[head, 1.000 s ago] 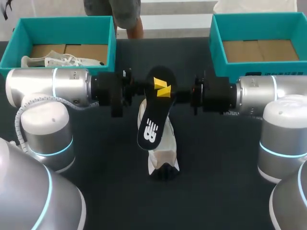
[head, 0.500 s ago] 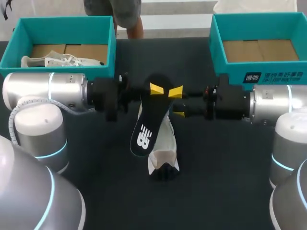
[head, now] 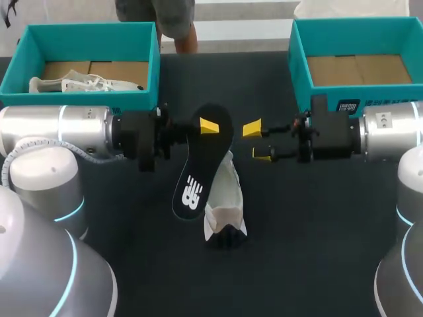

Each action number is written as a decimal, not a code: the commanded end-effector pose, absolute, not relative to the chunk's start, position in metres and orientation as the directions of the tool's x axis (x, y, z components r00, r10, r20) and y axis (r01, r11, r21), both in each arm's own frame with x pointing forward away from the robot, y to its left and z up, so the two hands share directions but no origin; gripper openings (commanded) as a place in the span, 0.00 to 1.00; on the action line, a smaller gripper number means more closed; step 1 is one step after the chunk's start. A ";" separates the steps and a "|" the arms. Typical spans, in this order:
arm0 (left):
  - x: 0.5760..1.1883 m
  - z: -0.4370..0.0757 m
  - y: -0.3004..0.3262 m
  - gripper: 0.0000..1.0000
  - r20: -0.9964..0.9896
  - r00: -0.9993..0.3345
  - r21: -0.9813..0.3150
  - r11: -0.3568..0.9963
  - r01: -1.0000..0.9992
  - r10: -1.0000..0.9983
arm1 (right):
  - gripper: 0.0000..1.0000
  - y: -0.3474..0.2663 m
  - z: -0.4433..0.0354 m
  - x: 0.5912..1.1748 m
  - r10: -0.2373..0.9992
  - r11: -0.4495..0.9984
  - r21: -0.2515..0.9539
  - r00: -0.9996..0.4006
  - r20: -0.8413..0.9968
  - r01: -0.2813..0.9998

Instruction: Take the shoe out of the shoebox, open the shoe tongue, remove and reinsert the insole, then place the shoe into the shoebox

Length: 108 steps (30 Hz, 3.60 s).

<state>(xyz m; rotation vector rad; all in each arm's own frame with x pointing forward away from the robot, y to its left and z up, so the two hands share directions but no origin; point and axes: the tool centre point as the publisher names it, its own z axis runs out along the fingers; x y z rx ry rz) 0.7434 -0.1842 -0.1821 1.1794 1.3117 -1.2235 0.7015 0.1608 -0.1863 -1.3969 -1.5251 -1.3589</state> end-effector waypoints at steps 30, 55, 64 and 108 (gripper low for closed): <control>0.742 -0.183 -0.184 0.00 -0.996 -0.077 -0.075 0.035 0.997 0.039 | 1.00 0.151 -0.193 0.678 0.258 0.442 0.777 -0.893 0.370 0.449; 0.671 -0.195 -0.146 0.00 -0.840 -0.540 -0.541 0.010 0.841 -0.048 | 1.00 0.117 -0.237 0.700 0.173 0.630 0.776 -0.980 -0.100 0.032; 0.667 -0.198 -0.147 0.00 -0.820 -0.570 -0.571 0.010 0.821 -0.056 | 1.00 0.115 -0.238 0.698 0.197 0.612 0.790 -0.973 -0.118 0.028; 0.626 -0.233 -0.172 0.00 -0.776 -0.629 -0.629 -0.026 0.777 -0.040 | 1.00 0.134 -0.317 0.729 -0.043 0.880 0.457 -0.980 -0.195 -0.130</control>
